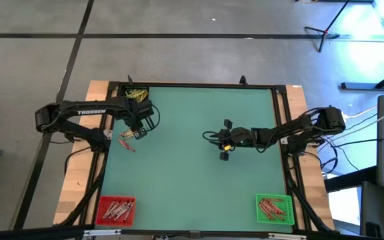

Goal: Sort crayons
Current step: Put the top red crayon into the green bin

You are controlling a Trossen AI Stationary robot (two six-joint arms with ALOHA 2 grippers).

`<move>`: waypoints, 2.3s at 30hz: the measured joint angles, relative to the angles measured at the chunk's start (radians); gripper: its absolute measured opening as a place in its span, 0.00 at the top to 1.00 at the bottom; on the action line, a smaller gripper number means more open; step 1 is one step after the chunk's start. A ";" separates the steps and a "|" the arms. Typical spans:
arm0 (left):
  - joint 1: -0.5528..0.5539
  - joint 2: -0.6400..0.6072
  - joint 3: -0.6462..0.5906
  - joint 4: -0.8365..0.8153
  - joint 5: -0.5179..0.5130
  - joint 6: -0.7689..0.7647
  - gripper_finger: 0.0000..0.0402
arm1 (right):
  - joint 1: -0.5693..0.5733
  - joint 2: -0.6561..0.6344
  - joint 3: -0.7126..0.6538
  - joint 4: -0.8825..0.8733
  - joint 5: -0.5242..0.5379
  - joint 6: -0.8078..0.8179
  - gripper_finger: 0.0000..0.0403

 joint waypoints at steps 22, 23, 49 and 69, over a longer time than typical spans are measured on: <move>0.114 0.286 -0.007 -0.014 0.009 0.114 0.71 | 0.000 0.000 0.000 0.000 0.000 0.000 0.73; 0.114 0.288 -0.007 -0.014 0.014 0.116 0.71 | 0.000 0.000 0.000 0.000 0.000 0.000 0.73; 0.210 0.321 -0.025 0.028 0.080 0.133 0.82 | 0.000 0.000 0.000 -0.001 0.000 0.000 0.73; 0.069 0.226 0.048 -0.043 -0.106 0.088 0.97 | 0.000 0.000 0.000 -0.001 0.000 0.000 0.73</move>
